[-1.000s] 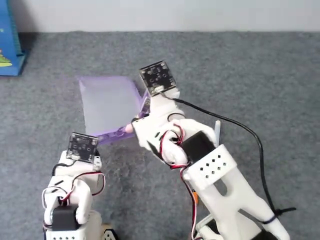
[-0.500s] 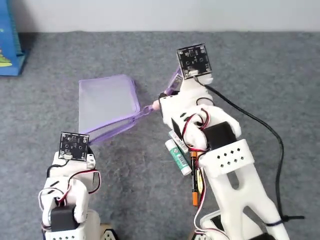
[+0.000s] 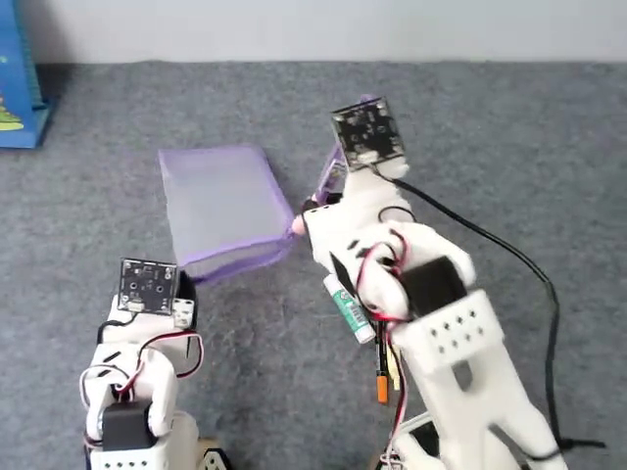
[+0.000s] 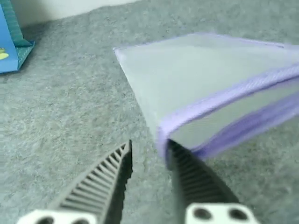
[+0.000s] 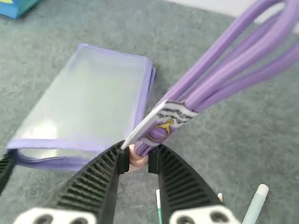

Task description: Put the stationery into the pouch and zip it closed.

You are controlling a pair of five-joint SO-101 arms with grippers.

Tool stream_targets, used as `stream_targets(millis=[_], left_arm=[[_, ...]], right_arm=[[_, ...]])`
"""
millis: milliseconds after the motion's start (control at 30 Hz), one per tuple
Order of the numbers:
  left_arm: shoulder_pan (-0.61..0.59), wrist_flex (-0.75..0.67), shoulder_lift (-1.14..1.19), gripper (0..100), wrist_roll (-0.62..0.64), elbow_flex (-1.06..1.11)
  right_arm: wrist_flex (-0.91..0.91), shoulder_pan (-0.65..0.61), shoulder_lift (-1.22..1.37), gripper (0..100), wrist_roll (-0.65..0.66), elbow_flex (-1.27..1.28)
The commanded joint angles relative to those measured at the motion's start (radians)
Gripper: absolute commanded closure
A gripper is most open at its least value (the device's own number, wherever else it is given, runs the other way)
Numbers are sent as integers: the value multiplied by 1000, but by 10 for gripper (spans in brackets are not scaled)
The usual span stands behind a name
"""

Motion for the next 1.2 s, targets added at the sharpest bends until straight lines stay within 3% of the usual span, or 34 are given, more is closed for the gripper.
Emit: stream_targets(millis=[0, 200, 467, 667, 1167], left_arm=[[3, -51, -11, 790, 48, -4], [3, -52, -11, 790, 46, 1], [3, -44, -11, 779, 51, -24], [12, -20, -11, 698, 74, -31], [94, 87, -11, 696, 84, -119]], right_arm=[[50, -36, -120, 991, 0, -74], [136, -124, -278, 991, 0, -74], [136, -127, -302, 991, 2, -40], [139, -128, -300, 991, 5, -34], [108, -128, -300, 991, 8, 11]])
